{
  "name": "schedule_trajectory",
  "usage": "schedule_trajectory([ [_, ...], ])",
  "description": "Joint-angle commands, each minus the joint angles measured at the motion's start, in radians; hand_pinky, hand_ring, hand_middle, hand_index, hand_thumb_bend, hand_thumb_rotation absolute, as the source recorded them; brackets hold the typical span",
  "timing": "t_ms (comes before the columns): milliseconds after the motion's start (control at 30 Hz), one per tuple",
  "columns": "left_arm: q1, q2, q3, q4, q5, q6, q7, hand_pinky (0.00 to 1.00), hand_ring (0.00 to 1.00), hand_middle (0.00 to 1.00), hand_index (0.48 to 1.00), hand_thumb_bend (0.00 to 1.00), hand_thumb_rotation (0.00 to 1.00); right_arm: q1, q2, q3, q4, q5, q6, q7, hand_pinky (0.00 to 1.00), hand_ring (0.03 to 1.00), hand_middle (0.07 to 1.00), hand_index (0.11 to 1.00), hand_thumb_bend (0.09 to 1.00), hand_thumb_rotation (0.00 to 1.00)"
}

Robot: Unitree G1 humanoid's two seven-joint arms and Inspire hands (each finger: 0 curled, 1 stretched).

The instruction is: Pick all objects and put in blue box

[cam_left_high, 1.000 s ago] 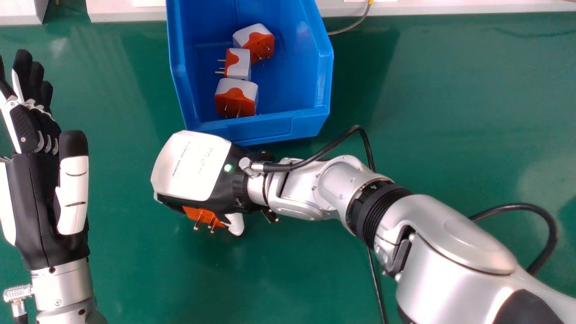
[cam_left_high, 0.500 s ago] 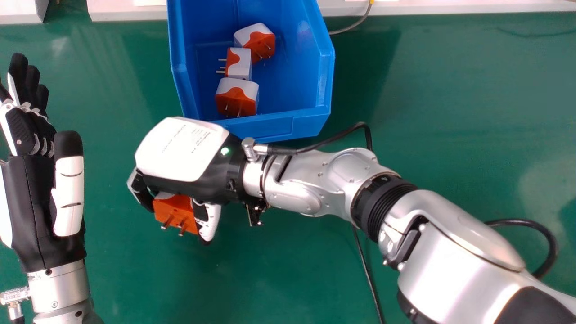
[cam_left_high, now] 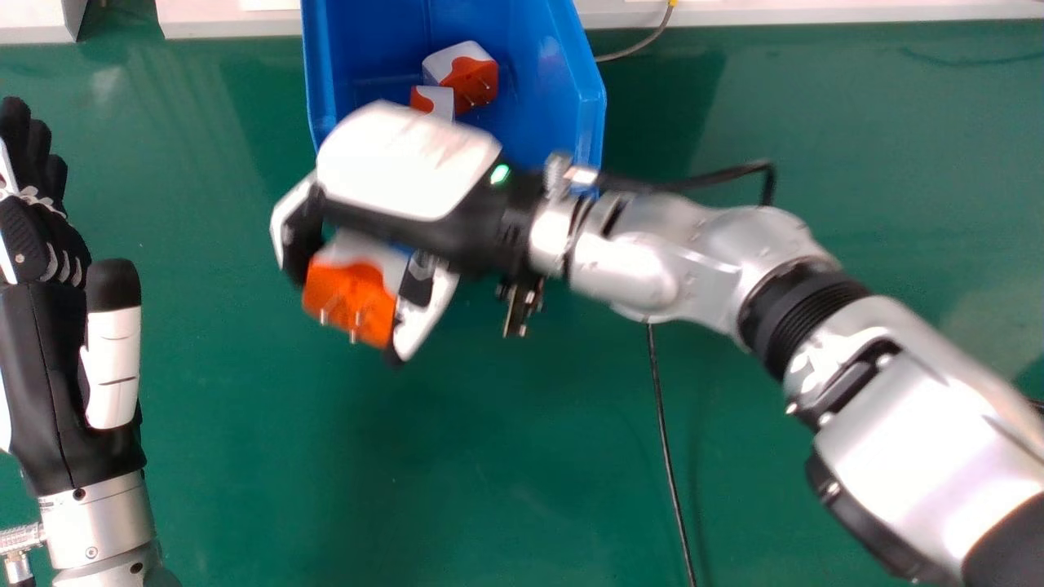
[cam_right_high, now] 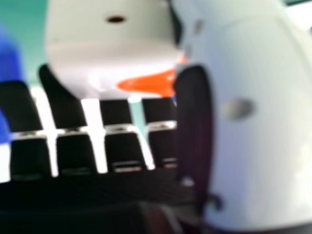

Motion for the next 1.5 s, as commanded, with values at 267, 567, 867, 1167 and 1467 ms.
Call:
schedule_trajectory([
  [267,-0.005,0.012,-0.009,-0.003,0.004,0.001,-0.003,1.00,1.00,1.00,0.942,0.85,0.95,-0.142,-0.054,-0.085,-0.011,0.051,0.034,-0.008,0.36,0.394,0.478,0.521,0.517,0.00],
  [567,-0.006,0.016,-0.018,-0.002,-0.016,0.009,-0.016,1.00,1.00,1.00,0.941,0.88,0.96,-0.233,-0.066,-0.161,0.036,0.099,0.143,0.009,0.32,0.385,0.483,0.518,0.516,0.00],
  [867,-0.011,0.015,-0.023,0.001,-0.024,0.006,-0.027,1.00,1.00,1.00,0.941,0.89,0.97,-0.301,-0.055,-0.170,0.070,0.092,0.305,0.004,0.27,0.380,0.479,0.512,0.516,0.00],
  [1167,-0.015,0.016,-0.023,0.003,-0.024,-0.004,-0.030,1.00,1.00,1.00,0.936,0.90,0.97,-0.311,-0.024,-0.142,0.105,0.054,0.450,-0.044,0.34,0.397,0.491,0.505,0.517,0.00],
  [1467,-0.027,0.016,-0.031,0.020,-0.039,-0.008,-0.048,1.00,1.00,1.00,0.931,0.91,0.97,-0.285,0.016,-0.102,0.126,0.014,0.545,-0.136,0.35,0.394,0.491,0.507,0.517,0.00],
])
